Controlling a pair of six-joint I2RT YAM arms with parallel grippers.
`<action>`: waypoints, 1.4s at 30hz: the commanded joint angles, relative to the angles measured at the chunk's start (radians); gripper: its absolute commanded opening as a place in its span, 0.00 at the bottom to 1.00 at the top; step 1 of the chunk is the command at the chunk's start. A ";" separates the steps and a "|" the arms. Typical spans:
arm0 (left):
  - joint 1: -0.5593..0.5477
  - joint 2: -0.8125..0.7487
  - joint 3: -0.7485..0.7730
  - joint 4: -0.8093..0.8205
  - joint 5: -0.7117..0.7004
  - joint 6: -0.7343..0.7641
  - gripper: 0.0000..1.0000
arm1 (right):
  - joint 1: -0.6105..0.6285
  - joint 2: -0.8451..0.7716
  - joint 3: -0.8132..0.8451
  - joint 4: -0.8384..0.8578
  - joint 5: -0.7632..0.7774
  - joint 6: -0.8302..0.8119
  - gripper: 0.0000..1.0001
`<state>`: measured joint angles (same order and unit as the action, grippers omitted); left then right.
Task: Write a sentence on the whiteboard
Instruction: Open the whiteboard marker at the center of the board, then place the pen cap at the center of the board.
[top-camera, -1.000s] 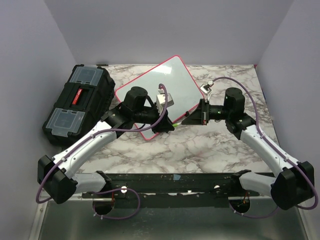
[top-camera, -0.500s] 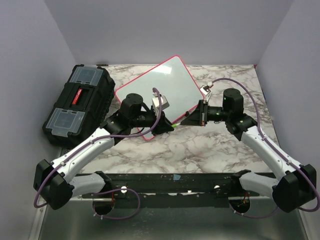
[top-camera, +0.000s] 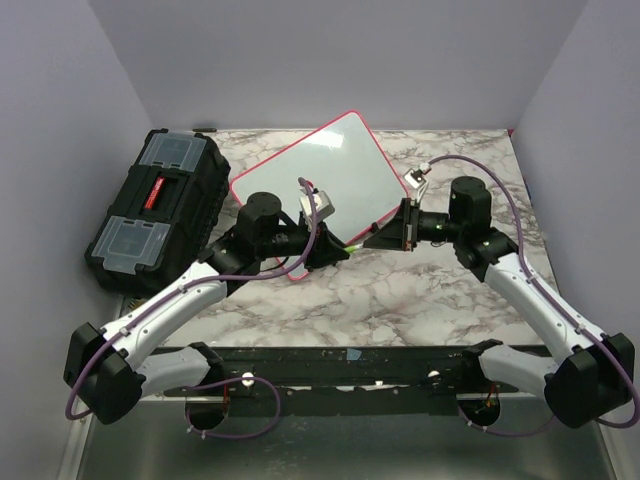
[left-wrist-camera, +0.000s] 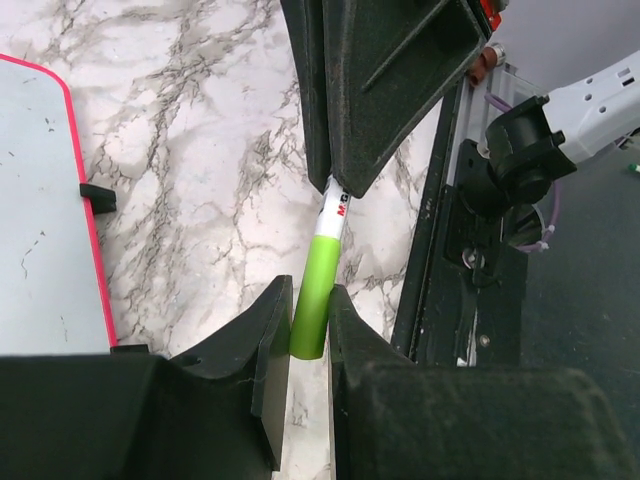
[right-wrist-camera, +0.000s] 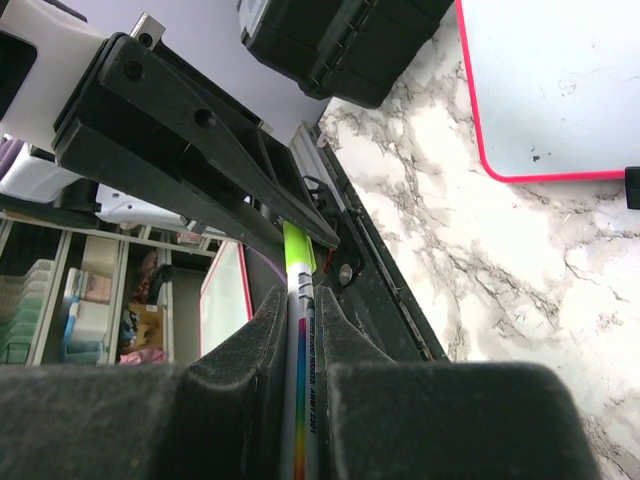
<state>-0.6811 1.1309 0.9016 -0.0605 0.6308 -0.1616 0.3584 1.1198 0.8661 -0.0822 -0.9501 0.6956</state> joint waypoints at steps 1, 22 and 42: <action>0.081 -0.043 -0.047 -0.155 -0.228 -0.021 0.00 | -0.095 -0.056 0.028 -0.063 0.042 -0.038 0.01; 0.054 -0.038 -0.180 0.029 -0.250 -0.162 0.00 | -0.149 -0.121 0.118 -0.256 0.355 -0.150 0.01; -0.283 0.534 -0.028 0.413 -0.375 -0.242 0.00 | -0.149 -0.216 0.148 -0.355 0.681 -0.142 0.01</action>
<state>-0.9367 1.6051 0.8253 0.2295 0.2955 -0.3851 0.2096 0.9524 0.9646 -0.3721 -0.4332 0.5709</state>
